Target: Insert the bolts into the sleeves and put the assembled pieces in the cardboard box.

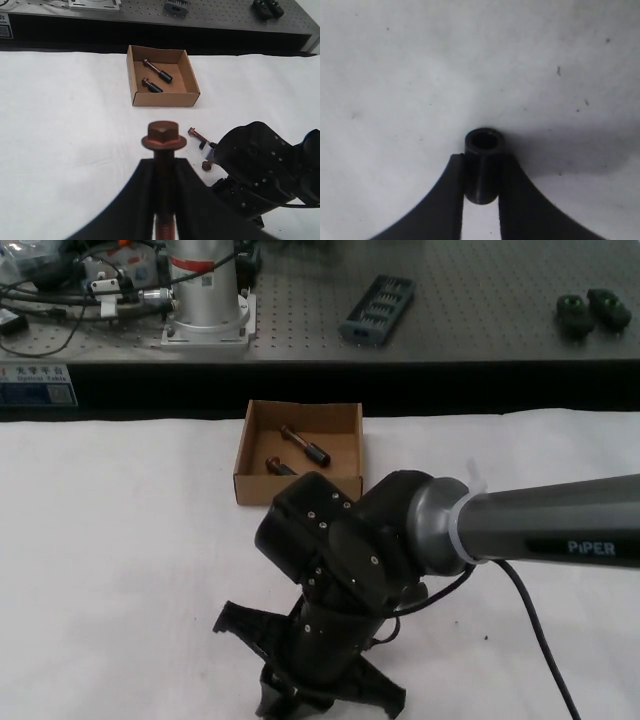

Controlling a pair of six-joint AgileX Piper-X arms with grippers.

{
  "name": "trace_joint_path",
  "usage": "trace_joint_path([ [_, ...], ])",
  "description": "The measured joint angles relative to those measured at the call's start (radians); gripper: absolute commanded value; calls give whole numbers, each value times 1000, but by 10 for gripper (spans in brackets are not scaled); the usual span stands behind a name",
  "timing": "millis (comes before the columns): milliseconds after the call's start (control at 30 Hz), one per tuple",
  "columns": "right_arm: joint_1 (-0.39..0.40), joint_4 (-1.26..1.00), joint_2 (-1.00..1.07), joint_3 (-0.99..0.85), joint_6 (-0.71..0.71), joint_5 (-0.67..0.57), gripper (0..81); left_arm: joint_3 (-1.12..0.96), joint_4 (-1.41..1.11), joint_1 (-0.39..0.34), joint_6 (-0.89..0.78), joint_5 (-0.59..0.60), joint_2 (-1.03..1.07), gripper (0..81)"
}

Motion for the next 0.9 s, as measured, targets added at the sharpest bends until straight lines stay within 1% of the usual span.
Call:
trace_joint_path([
  [100,-5,45,-6,0,-167,36,1,10,-14,0,0,0,0,6],
  [133,-6,48,-11,0,-178,39,1,21,-32,0,0,0,0,6],
  [167,-10,60,-18,0,-233,59,1,38,-60,0,0,0,-3,6],
  [233,-28,88,-30,0,-381,116,1,81,-131,0,0,12,-3,6],
  [300,-64,93,-42,4,-502,169,1,137,-219,0,0,41,9,6],
  [333,-84,74,-48,11,-613,208,1,167,-265,0,0,65,20,6],
  [367,-88,74,-49,11,-613,208,1,195,-313,0,-4,96,37,6],
  [400,-110,57,-54,13,-652,219,1,220,-361,0,-7,127,54,6],
  [500,-189,-25,-74,13,-738,212,1,257,-443,0,-7,170,108,6],
  [533,-239,-74,-91,13,-798,189,1,267,-476,0,-7,186,140,6],
  [567,-239,-79,-93,13,-805,187,1,272,-503,0,-7,195,173,6],
  [633,-272,-112,-113,13,-870,159,1,278,-582,0,-7,214,236,6],
  [700,-281,-124,-124,13,-901,143,1,278,-672,5,-7,228,298,6],
  [767,-294,-136,-155,13,-977,119,1,280,-772,8,-7,234,326,6],
  [800,-295,-136,-158,13,-977,119,1,280,-772,12,-7,234,347,6],
  [900,-302,-154,-216,23,-1052,70,1,280,-887,37,-13,250,418,6],
])
